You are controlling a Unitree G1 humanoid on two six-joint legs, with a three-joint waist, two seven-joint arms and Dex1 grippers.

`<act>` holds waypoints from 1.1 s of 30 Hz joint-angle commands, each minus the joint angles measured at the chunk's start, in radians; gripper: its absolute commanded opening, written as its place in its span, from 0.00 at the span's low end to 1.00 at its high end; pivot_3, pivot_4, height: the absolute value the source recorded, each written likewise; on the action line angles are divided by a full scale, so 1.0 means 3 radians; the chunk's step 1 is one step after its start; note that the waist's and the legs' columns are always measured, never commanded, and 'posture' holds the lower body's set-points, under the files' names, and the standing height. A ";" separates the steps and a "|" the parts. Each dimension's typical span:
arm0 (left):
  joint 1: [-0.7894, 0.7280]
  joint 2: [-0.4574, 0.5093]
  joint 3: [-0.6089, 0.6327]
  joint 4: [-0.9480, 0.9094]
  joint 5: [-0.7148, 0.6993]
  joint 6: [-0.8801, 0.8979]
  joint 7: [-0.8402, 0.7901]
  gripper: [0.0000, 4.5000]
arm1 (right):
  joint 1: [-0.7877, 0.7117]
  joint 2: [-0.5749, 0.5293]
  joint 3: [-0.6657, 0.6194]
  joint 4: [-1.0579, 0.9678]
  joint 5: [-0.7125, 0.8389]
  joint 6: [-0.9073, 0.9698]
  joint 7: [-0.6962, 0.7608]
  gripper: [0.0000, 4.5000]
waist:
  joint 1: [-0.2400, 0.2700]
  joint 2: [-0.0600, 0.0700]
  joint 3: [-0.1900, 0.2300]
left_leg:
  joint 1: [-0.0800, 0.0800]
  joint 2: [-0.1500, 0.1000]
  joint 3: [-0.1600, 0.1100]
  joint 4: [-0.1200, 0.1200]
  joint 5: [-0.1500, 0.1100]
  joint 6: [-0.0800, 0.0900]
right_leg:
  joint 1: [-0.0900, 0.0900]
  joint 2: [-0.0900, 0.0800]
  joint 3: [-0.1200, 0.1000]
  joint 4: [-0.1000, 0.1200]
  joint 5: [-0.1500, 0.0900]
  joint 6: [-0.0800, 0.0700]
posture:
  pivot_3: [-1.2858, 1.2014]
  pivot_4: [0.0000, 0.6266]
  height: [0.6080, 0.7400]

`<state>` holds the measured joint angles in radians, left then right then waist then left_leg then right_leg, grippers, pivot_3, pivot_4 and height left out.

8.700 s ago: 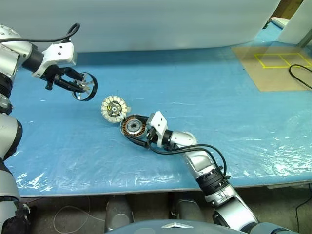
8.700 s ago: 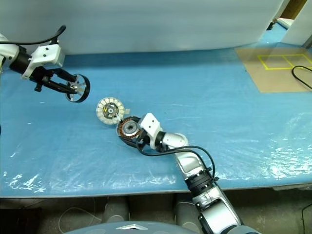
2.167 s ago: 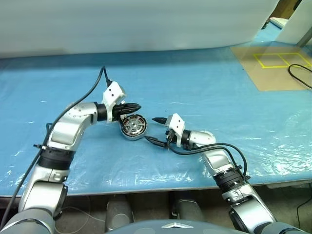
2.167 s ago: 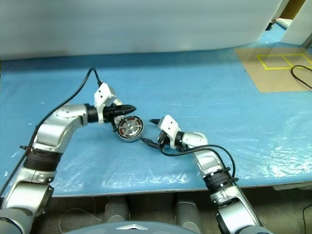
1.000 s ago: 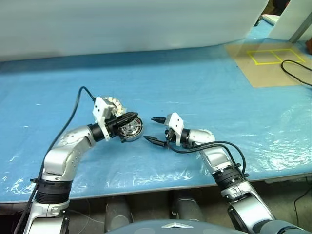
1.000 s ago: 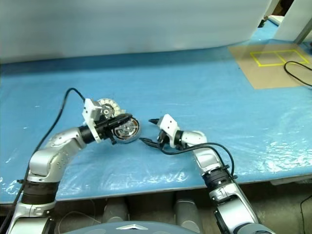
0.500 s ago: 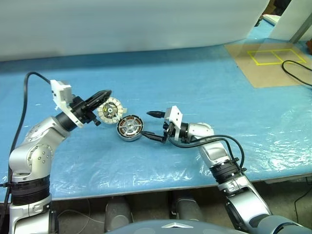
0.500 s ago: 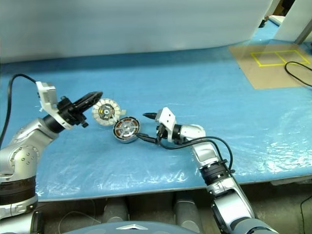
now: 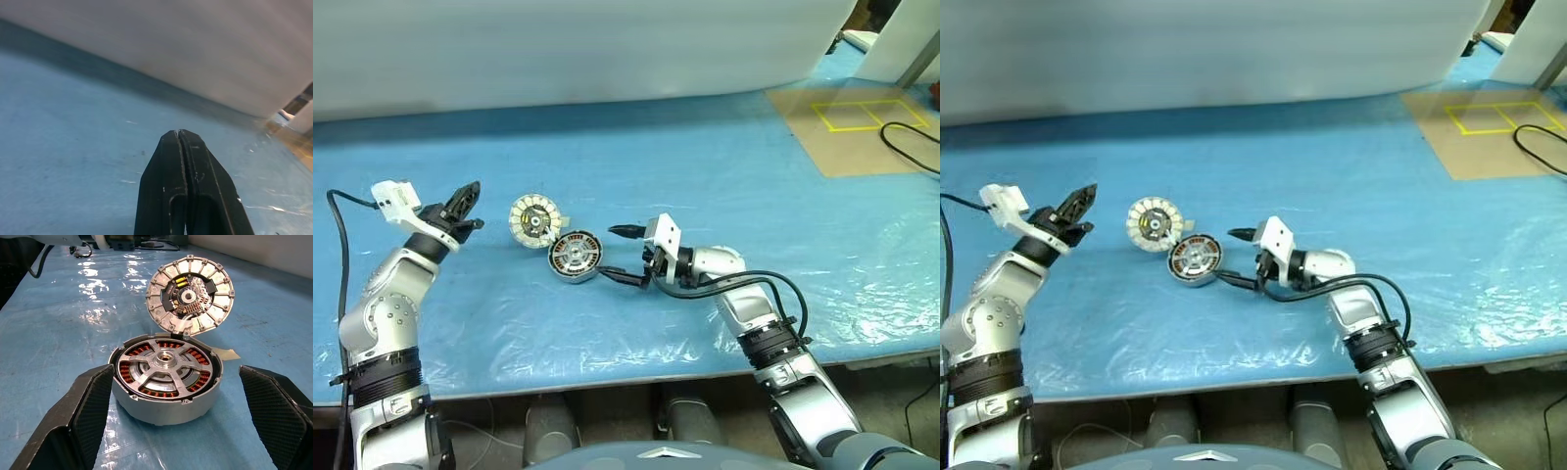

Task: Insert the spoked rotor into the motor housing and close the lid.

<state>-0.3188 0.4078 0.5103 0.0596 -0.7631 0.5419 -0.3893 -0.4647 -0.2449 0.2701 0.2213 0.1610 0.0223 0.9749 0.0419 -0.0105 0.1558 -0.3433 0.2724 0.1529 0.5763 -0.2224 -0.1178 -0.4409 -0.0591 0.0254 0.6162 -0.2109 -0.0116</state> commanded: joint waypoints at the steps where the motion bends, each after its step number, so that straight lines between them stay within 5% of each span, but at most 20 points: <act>1: -0.0120 0.0026 -0.0072 0.0231 0.0154 -0.0042 0.0072 0.01 | -0.0007 -0.0003 0.0001 -0.0152 0.0026 0.0005 0.0002 0.96 | 0.0001 0.0000 0.0000 | 0.0000 0.0000 0.0000 0.0000 0.0000 0.0000 | 0.0000 0.0000 0.0000 0.0000 0.0000 0.0000 | 0.52 0.24 1.00; 14: -0.0728 -0.0083 -0.0601 0.0887 0.0352 0.0137 -0.0393 0.01 | 0.0103 -0.0001 0.0013 -0.0378 0.0017 0.0127 -0.0119 0.96 | 0.0009 -0.0002 0.0001 | -0.0003 0.0000 -0.0003 0.0001 0.0000 0.0000 | 0.0000 0.0000 -0.0001 0.0002 0.0006 0.0009 | 0.52 0.24 1.00; 33: -0.0465 0.0113 -0.0943 0.0157 -0.0117 0.0886 -0.1612 0.01 | 0.0102 -0.0022 0.0036 -0.0351 -0.0012 0.0126 -0.0203 0.96 | 0.0028 -0.0002 0.0001 | -0.0004 0.0000 -0.0004 -0.0001 0.0000 0.0000 | 0.0001 -0.0003 -0.0001 0.0001 0.0000 -0.0001 | 0.52 0.24 1.00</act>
<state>-0.4612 0.4453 0.2526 0.1435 -0.7953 0.8166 -0.8405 -0.4223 -0.2533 0.2803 0.1424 0.1564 0.0674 0.9140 0.0503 -0.0110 0.1563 -0.3443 0.2723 0.1519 0.5761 -0.2224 -0.1179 -0.4406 -0.0600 0.0250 0.6165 -0.2109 -0.0119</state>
